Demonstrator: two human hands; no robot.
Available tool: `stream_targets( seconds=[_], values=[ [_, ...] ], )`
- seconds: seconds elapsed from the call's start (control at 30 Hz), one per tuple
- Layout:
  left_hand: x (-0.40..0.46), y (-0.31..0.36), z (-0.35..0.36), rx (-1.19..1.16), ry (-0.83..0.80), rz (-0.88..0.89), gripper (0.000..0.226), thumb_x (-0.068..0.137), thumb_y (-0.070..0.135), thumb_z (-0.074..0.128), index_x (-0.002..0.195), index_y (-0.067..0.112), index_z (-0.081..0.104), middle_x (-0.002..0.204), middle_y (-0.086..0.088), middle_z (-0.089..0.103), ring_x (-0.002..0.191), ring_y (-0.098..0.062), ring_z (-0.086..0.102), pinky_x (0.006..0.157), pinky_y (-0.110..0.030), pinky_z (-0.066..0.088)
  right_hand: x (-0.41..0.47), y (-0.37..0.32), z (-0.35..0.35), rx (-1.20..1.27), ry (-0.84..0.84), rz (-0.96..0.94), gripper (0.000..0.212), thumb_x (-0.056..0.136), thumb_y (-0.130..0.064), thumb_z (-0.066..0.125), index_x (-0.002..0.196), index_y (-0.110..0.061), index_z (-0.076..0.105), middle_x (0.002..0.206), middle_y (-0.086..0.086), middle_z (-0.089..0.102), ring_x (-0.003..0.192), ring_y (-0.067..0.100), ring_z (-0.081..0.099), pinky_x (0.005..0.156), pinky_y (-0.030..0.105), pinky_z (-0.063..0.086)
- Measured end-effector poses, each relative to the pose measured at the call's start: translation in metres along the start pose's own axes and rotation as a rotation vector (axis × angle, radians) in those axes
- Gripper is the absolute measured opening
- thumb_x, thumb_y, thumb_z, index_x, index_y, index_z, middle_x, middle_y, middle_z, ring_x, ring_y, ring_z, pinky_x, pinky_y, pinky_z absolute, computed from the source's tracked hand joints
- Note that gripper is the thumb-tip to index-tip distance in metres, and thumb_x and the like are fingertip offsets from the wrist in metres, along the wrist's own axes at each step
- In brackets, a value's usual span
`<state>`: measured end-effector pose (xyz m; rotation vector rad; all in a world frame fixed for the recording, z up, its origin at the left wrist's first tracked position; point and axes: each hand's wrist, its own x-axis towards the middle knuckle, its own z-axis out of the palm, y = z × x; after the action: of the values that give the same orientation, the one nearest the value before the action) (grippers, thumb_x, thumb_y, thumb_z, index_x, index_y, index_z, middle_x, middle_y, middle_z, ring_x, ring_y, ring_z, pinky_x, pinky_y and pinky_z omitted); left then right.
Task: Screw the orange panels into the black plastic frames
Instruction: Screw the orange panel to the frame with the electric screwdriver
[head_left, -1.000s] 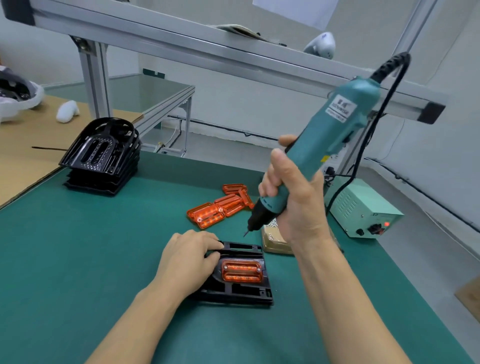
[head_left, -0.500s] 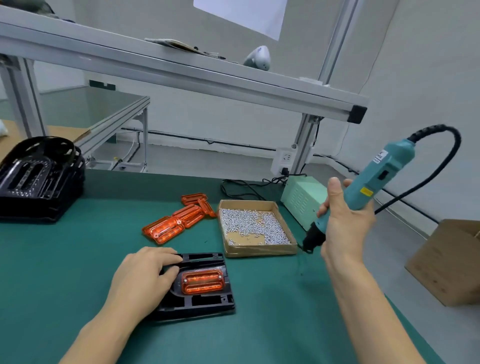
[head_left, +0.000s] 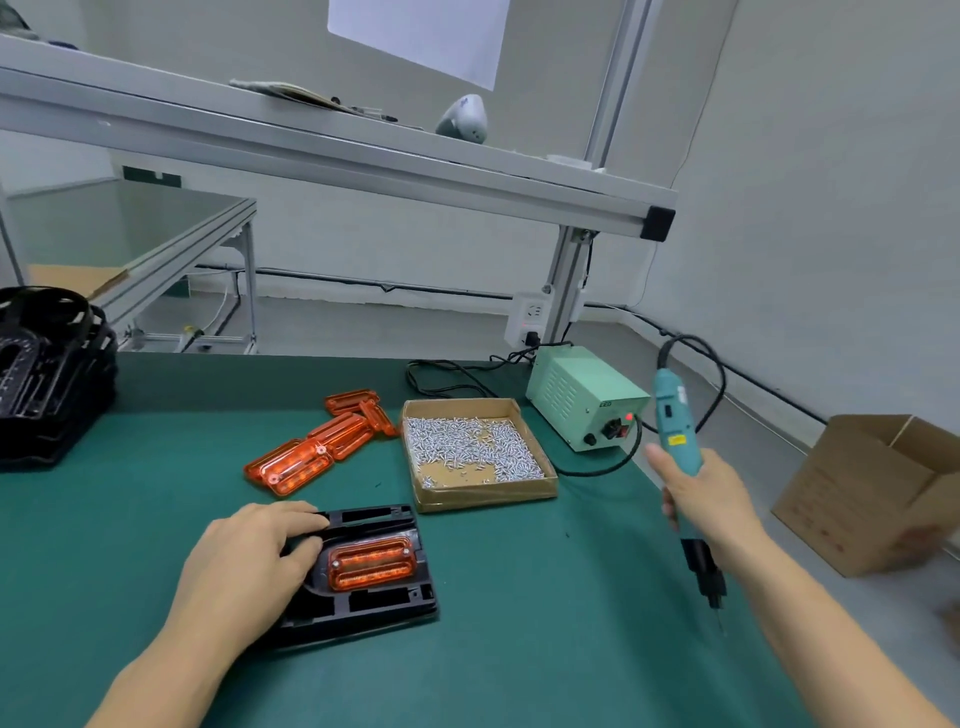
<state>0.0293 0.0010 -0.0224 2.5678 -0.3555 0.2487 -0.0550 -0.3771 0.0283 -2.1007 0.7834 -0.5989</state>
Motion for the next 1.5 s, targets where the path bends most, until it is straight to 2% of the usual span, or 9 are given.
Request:
stream_targets(
  seconds=[0.23, 0.37, 0.6, 0.7, 0.83, 0.97, 1.13, 1.4, 1.5],
  values=[
    [-0.001, 0.001, -0.001, 0.005, 0.000, 0.002, 0.023, 0.089, 0.030, 0.060, 0.109, 0.036, 0.070, 0.124, 0.022, 0.059, 0.116, -0.011, 0.053, 0.090, -0.029, 0.042, 0.000, 0.008, 0.014, -0.213, -0.131, 0.055, 0.035, 0.089, -0.054, 0.058, 0.093, -0.021, 0.047, 0.064, 0.005, 0.064, 0.044, 0.013, 0.054, 0.050, 0.026, 0.042],
    [-0.001, 0.002, -0.001, 0.001, 0.008, 0.002, 0.023, 0.089, 0.030, 0.060, 0.109, 0.037, 0.070, 0.125, 0.022, 0.059, 0.117, -0.011, 0.052, 0.091, -0.029, 0.041, -0.003, 0.013, 0.019, -0.281, -0.184, 0.076, 0.038, 0.090, -0.053, 0.058, 0.100, -0.018, 0.048, 0.069, 0.005, 0.065, 0.045, 0.013, 0.056, 0.048, 0.024, 0.044],
    [-0.002, 0.002, -0.002, 0.015, -0.006, -0.002, 0.024, 0.090, 0.031, 0.059, 0.111, 0.037, 0.069, 0.126, 0.023, 0.058, 0.118, -0.012, 0.051, 0.093, -0.030, 0.041, -0.012, 0.011, 0.024, -0.548, -0.227, 0.098, 0.046, 0.091, -0.058, 0.052, 0.099, -0.014, 0.048, 0.077, 0.008, 0.069, 0.062, 0.023, 0.068, 0.063, 0.034, 0.055],
    [-0.002, 0.002, -0.002, 0.015, -0.007, 0.000, 0.024, 0.090, 0.030, 0.059, 0.111, 0.036, 0.069, 0.126, 0.022, 0.059, 0.118, -0.012, 0.052, 0.094, -0.030, 0.040, -0.010, 0.007, 0.025, -0.700, -0.197, 0.058, 0.048, 0.091, -0.061, 0.050, 0.096, -0.014, 0.049, 0.084, 0.005, 0.065, 0.075, 0.023, 0.066, 0.061, 0.030, 0.049],
    [-0.002, 0.003, -0.003, 0.015, -0.007, 0.004, 0.023, 0.090, 0.029, 0.060, 0.110, 0.035, 0.070, 0.125, 0.021, 0.060, 0.117, -0.012, 0.052, 0.094, -0.031, 0.040, -0.006, 0.003, 0.029, -0.919, -0.179, 0.004, 0.046, 0.090, -0.062, 0.050, 0.078, -0.018, 0.043, 0.073, -0.004, 0.050, 0.069, 0.017, 0.052, 0.051, 0.026, 0.035],
    [-0.002, 0.003, -0.003, 0.016, -0.007, 0.003, 0.024, 0.090, 0.029, 0.060, 0.111, 0.035, 0.069, 0.126, 0.021, 0.059, 0.117, -0.011, 0.052, 0.094, -0.031, 0.041, -0.005, 0.002, 0.036, -1.098, -0.182, -0.066, 0.045, 0.088, -0.063, 0.050, 0.087, -0.019, 0.047, 0.072, -0.006, 0.044, 0.073, 0.018, 0.052, 0.054, 0.025, 0.036],
    [-0.002, 0.003, -0.003, 0.013, -0.008, 0.000, 0.024, 0.090, 0.029, 0.059, 0.111, 0.035, 0.069, 0.126, 0.021, 0.059, 0.118, -0.011, 0.052, 0.094, -0.031, 0.041, -0.003, -0.001, 0.042, -1.150, -0.188, -0.097, 0.045, 0.089, -0.063, 0.049, 0.088, -0.019, 0.048, 0.071, -0.006, 0.043, 0.072, 0.017, 0.052, 0.050, 0.024, 0.033],
    [-0.002, 0.002, -0.002, 0.009, -0.007, -0.002, 0.023, 0.091, 0.029, 0.059, 0.111, 0.034, 0.069, 0.126, 0.021, 0.059, 0.117, -0.012, 0.053, 0.093, -0.031, 0.041, -0.003, -0.005, 0.047, -1.125, -0.239, -0.066, 0.048, 0.089, -0.065, 0.046, 0.085, -0.017, 0.050, 0.071, -0.005, 0.046, 0.075, 0.018, 0.053, 0.057, 0.024, 0.039],
    [-0.002, 0.002, -0.002, 0.009, -0.005, -0.002, 0.023, 0.090, 0.029, 0.060, 0.110, 0.034, 0.070, 0.125, 0.022, 0.060, 0.116, -0.013, 0.054, 0.090, -0.030, 0.041, -0.004, -0.005, 0.049, -1.183, -0.207, -0.070, 0.052, 0.089, -0.068, 0.044, 0.078, -0.017, 0.048, 0.070, -0.005, 0.046, 0.069, 0.016, 0.052, 0.052, 0.022, 0.035]
  ],
)
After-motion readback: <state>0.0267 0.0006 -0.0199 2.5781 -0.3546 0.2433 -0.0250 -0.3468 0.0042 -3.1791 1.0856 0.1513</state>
